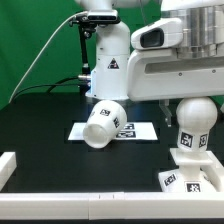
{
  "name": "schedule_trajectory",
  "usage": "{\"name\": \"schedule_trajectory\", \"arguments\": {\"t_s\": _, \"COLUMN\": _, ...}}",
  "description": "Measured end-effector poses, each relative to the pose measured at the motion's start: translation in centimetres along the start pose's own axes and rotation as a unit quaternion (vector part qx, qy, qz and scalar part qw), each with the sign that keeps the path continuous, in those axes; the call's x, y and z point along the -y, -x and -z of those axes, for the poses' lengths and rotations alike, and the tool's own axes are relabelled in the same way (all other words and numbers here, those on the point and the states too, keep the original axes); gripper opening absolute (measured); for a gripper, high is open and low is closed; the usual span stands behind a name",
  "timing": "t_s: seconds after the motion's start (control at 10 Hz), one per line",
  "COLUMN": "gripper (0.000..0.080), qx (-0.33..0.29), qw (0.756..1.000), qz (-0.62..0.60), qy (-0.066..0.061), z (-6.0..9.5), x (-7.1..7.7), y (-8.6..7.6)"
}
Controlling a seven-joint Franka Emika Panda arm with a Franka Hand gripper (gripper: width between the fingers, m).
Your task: Assemble lamp
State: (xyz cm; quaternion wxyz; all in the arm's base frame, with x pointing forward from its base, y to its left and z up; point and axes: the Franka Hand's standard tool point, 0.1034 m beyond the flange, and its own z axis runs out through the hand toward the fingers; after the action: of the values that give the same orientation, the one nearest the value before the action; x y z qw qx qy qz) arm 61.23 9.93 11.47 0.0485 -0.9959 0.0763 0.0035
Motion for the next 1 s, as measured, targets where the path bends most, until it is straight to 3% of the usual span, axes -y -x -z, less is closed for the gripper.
{"name": "schedule_trajectory", "arguments": {"t_s": 0.2, "gripper": 0.0573, "qx": 0.0, "qw": 1.0, "qz": -0.023, "qy": 0.0, "z": -0.01, "x": 0.04, "y": 0.03}}
{"name": "schedule_trajectory", "arguments": {"t_s": 0.4, "gripper": 0.0573, "qx": -0.003, "qw": 0.989, "qz": -0.146, "qy": 0.008, "z": -0.07, "x": 0.25, "y": 0.21}}
{"name": "schedule_trajectory", "arguments": {"t_s": 0.5, "gripper": 0.0573, "qx": -0.006, "qw": 0.975, "qz": -0.222, "qy": 0.007, "z": -0.08, "x": 0.25, "y": 0.15}}
{"name": "schedule_trajectory", "arguments": {"t_s": 0.7, "gripper": 0.0573, "qx": -0.007, "qw": 0.938, "qz": -0.346, "qy": -0.003, "z": -0.1, "x": 0.07, "y": 0.03}}
{"name": "schedule_trajectory", "arguments": {"t_s": 0.9, "gripper": 0.0574, "qx": -0.006, "qw": 0.887, "qz": -0.461, "qy": -0.032, "z": -0.09, "x": -0.44, "y": -0.25}}
{"name": "schedule_trajectory", "arguments": {"t_s": 1.0, "gripper": 0.0574, "qx": -0.006, "qw": 0.884, "qz": -0.467, "qy": -0.036, "z": -0.1, "x": -0.48, "y": -0.33}}
